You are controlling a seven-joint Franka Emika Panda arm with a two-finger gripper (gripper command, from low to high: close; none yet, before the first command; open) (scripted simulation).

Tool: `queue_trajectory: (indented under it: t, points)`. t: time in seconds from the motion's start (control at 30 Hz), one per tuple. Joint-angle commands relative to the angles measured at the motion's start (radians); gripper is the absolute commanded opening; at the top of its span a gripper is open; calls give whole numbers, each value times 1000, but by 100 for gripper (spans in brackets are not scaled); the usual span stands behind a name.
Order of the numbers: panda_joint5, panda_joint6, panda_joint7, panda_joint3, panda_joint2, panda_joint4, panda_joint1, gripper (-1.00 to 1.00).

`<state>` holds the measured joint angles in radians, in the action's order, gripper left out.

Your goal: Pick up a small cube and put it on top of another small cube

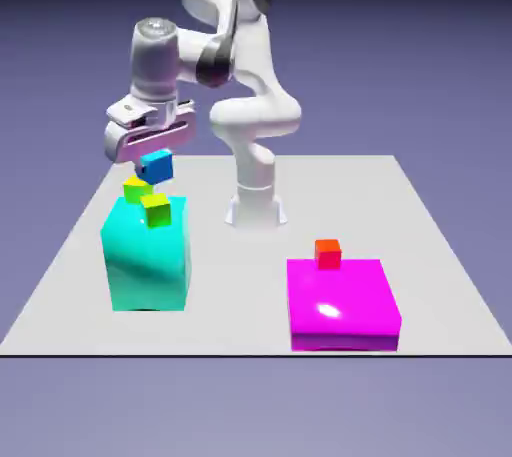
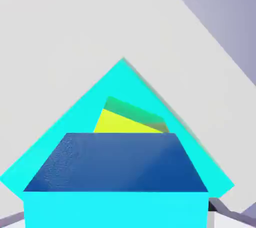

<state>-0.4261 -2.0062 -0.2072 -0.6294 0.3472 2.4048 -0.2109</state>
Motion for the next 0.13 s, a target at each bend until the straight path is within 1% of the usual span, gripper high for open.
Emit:
queue_trajectory:
  t: [0.0, 0.03, 0.07, 0.1]
  points:
    - [-4, -16, 1, -4, -4, 11, 1, -100]
    - [-4, -16, 1, -4, -4, 11, 1, 100]
    - [-4, -16, 1, -4, -4, 11, 1, 100]
    - [2, 27, 0, 8, 8, -20, -2, 100]
